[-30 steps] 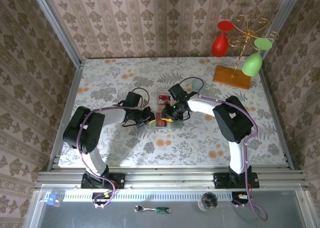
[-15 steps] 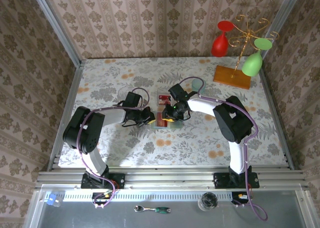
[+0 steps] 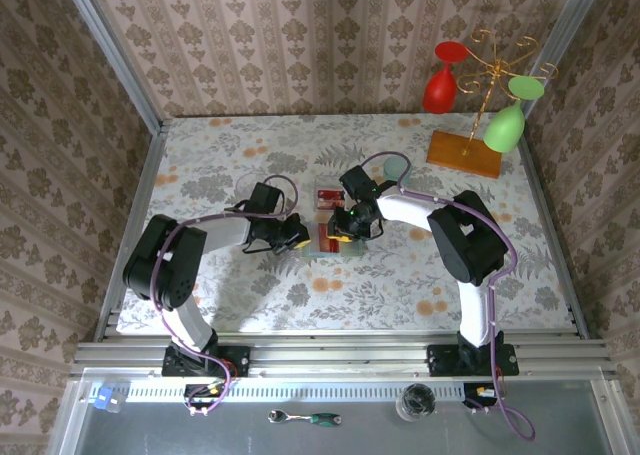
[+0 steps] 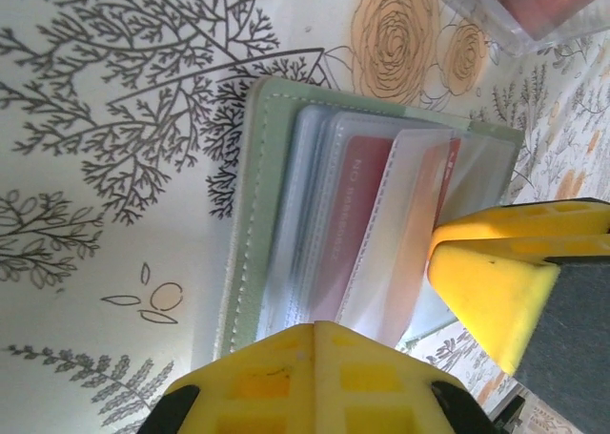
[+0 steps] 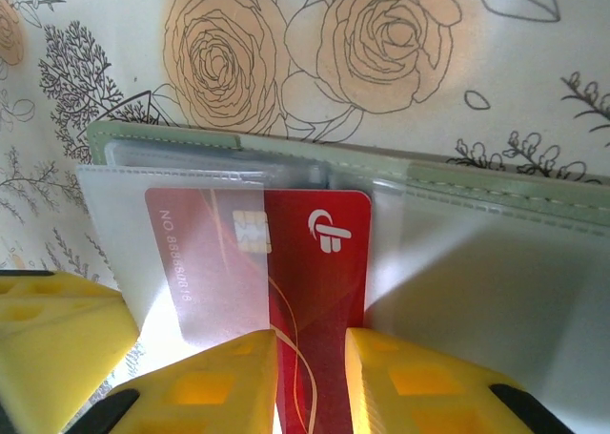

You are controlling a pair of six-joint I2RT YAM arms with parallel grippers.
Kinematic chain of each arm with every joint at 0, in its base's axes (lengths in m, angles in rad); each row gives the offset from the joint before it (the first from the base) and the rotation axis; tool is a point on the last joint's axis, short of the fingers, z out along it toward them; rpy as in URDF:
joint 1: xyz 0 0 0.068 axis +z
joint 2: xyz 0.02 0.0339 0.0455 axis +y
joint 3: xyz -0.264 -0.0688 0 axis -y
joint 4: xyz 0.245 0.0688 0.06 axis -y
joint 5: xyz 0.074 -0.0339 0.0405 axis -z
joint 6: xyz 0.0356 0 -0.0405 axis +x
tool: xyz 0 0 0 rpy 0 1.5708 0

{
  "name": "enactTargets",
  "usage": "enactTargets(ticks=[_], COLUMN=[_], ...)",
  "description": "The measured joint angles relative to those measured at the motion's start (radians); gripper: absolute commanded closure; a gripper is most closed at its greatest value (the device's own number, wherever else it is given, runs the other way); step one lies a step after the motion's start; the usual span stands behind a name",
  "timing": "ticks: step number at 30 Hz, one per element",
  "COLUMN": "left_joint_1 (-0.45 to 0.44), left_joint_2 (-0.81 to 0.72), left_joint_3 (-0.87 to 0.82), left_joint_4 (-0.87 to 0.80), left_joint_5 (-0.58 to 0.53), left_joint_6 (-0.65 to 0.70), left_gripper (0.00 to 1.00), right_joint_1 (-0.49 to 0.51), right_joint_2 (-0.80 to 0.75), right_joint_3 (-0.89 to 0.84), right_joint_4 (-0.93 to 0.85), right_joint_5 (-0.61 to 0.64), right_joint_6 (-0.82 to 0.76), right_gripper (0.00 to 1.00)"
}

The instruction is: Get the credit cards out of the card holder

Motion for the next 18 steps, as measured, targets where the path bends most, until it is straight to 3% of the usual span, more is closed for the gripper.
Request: enactTargets(ticks=[18], left_joint_1=[-0.029], left_joint_2=[0.016], left_joint_3=[0.097], left_joint_4=[-0.032], left_joint_5=[0.004], left_joint_6=[0.011], left_gripper=[1.00], right_joint_1=[-0.030], right_joint_2=[-0.069], right_joint_3=[-0.055], right_joint_4=[0.039], right_joint_5=[-0.008], right_joint_6=[0.020], right_gripper=[0.73])
